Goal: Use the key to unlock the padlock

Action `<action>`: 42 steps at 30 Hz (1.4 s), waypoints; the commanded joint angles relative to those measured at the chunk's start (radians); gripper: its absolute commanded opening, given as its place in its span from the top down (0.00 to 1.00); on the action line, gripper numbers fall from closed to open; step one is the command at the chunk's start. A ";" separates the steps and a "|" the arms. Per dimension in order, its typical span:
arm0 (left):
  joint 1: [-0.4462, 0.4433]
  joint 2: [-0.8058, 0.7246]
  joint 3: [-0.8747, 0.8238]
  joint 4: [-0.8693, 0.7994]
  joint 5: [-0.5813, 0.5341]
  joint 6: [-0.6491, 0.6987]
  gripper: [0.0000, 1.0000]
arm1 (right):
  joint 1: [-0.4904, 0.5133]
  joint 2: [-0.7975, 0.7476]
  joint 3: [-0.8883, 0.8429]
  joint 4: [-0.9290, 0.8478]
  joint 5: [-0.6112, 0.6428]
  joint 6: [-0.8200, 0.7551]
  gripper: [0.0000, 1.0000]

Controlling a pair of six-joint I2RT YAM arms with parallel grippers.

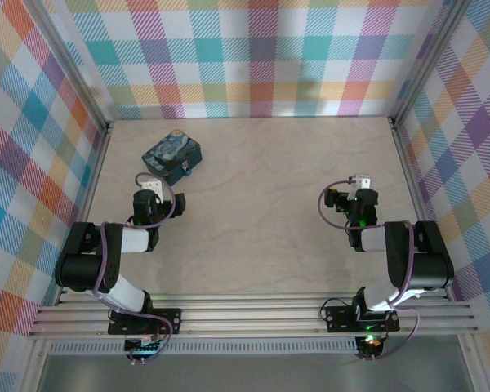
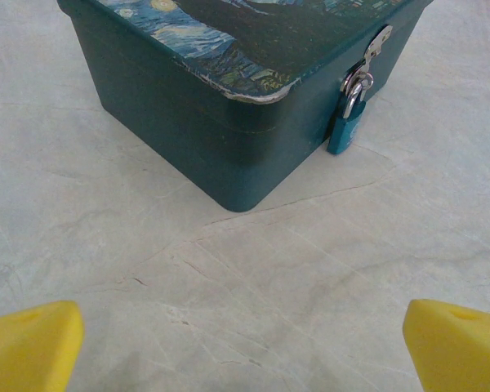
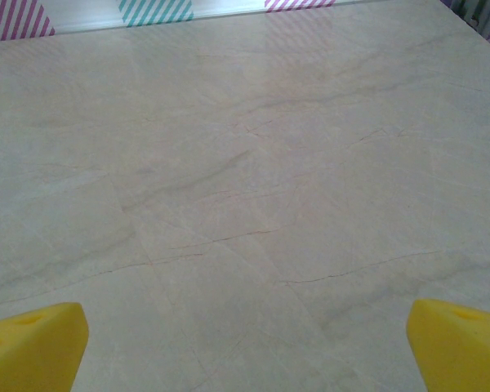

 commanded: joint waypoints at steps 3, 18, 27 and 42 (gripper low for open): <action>-0.005 0.005 0.018 0.038 -0.001 0.014 0.00 | -0.005 -0.010 0.013 0.018 -0.021 -0.004 0.00; -0.004 -0.069 0.119 -0.212 -0.080 -0.025 0.00 | -0.005 -0.046 -0.033 0.079 0.005 0.001 0.00; 0.001 -0.130 0.388 -0.750 -0.175 -0.300 0.00 | 0.000 -0.286 0.154 -0.533 0.048 0.111 0.00; 0.198 0.221 0.930 -1.205 0.291 -0.656 0.19 | -0.002 -0.136 0.647 -1.193 -0.244 0.189 0.09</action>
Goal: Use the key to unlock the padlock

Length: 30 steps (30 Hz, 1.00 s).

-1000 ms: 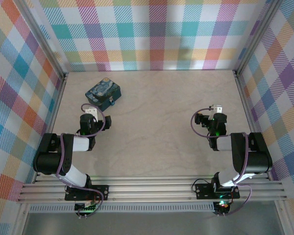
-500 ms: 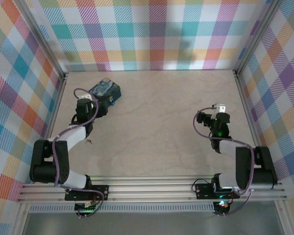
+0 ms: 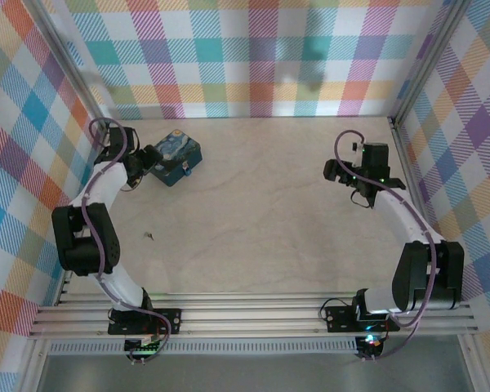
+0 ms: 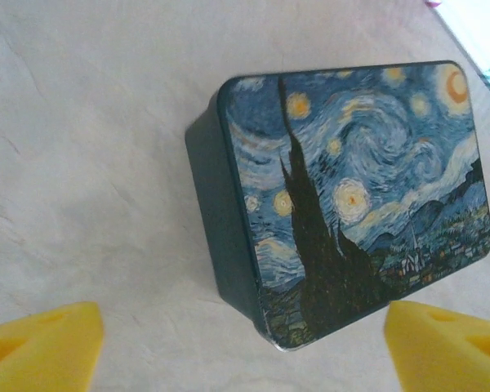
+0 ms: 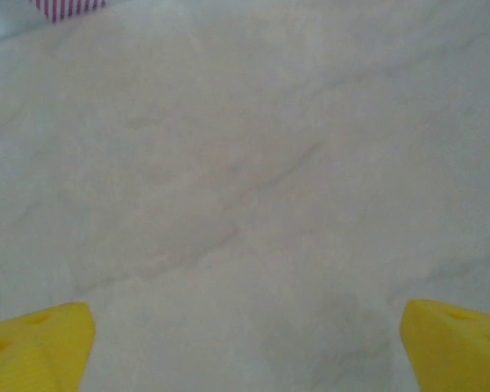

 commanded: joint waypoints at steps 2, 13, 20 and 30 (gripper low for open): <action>0.034 0.106 0.088 -0.037 0.208 -0.090 0.24 | 0.000 0.026 0.081 -0.123 -0.087 0.054 0.16; 0.016 0.229 0.102 -0.002 0.314 -0.110 0.49 | 0.111 0.219 0.334 -0.296 -0.106 0.017 0.22; -0.034 0.095 -0.106 0.011 0.308 -0.105 0.54 | 0.222 0.321 0.488 -0.356 -0.155 0.007 0.22; -0.126 -0.227 -0.403 -0.020 0.273 -0.090 0.54 | 0.374 0.365 0.599 -0.427 -0.138 0.008 0.22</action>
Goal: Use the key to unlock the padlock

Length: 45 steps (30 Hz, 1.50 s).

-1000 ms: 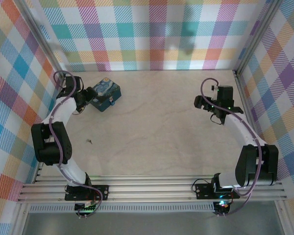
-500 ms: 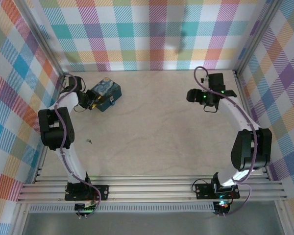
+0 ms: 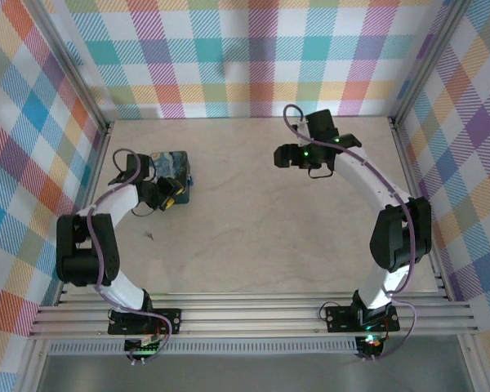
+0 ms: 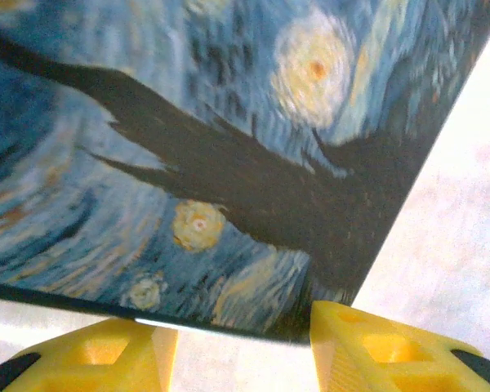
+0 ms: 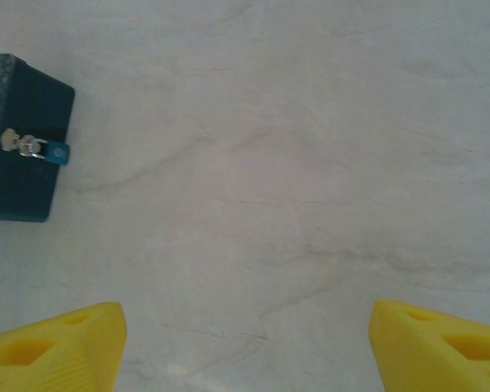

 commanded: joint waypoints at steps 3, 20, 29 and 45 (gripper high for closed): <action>-0.033 -0.182 -0.139 -0.112 -0.028 0.021 0.55 | 0.081 0.033 0.038 -0.047 -0.004 0.001 0.22; 0.169 -0.265 0.050 -0.399 -0.063 0.067 0.35 | 0.291 0.291 0.336 -0.160 -0.023 0.057 0.23; 0.243 0.160 0.405 -0.339 -0.021 0.102 0.34 | 0.291 0.262 0.299 -0.239 0.065 0.001 0.21; 0.045 0.657 0.921 -0.351 0.212 0.173 0.34 | 0.257 0.193 0.188 -0.268 0.073 0.021 0.18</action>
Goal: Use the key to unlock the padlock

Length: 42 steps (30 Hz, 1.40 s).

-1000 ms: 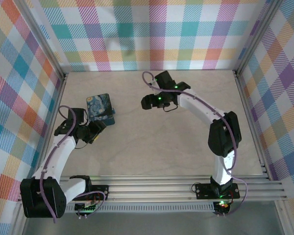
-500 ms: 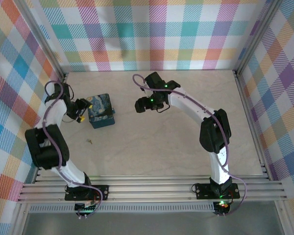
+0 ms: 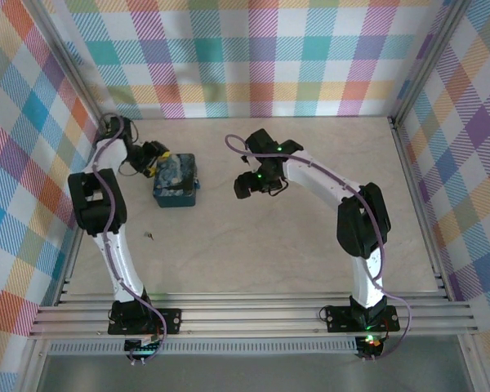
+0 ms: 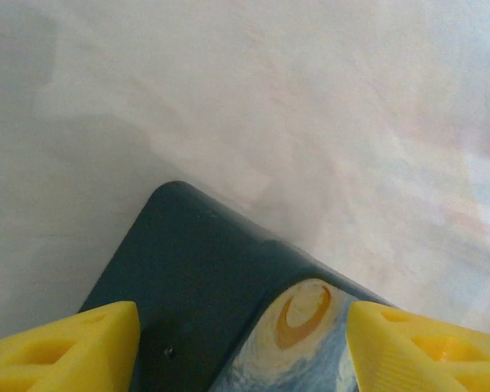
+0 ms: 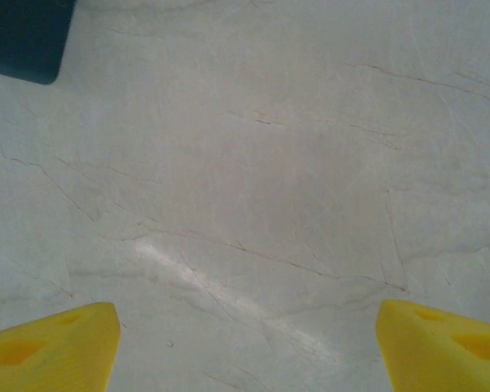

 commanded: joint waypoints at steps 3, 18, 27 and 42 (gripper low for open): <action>-0.175 0.091 0.151 -0.080 0.117 0.072 0.35 | -0.033 -0.073 -0.035 -0.029 -0.033 0.026 0.18; -0.536 0.075 0.220 -0.113 0.068 0.087 0.34 | -0.092 -0.212 -0.247 0.034 -0.134 0.131 0.17; -0.438 -0.164 -0.039 -0.042 -0.019 0.020 0.32 | -0.164 -0.175 -0.239 0.046 -0.185 0.118 0.17; -0.432 -0.503 -0.695 0.310 0.103 -0.205 0.46 | -0.223 -0.005 -0.167 0.091 -0.328 0.150 0.27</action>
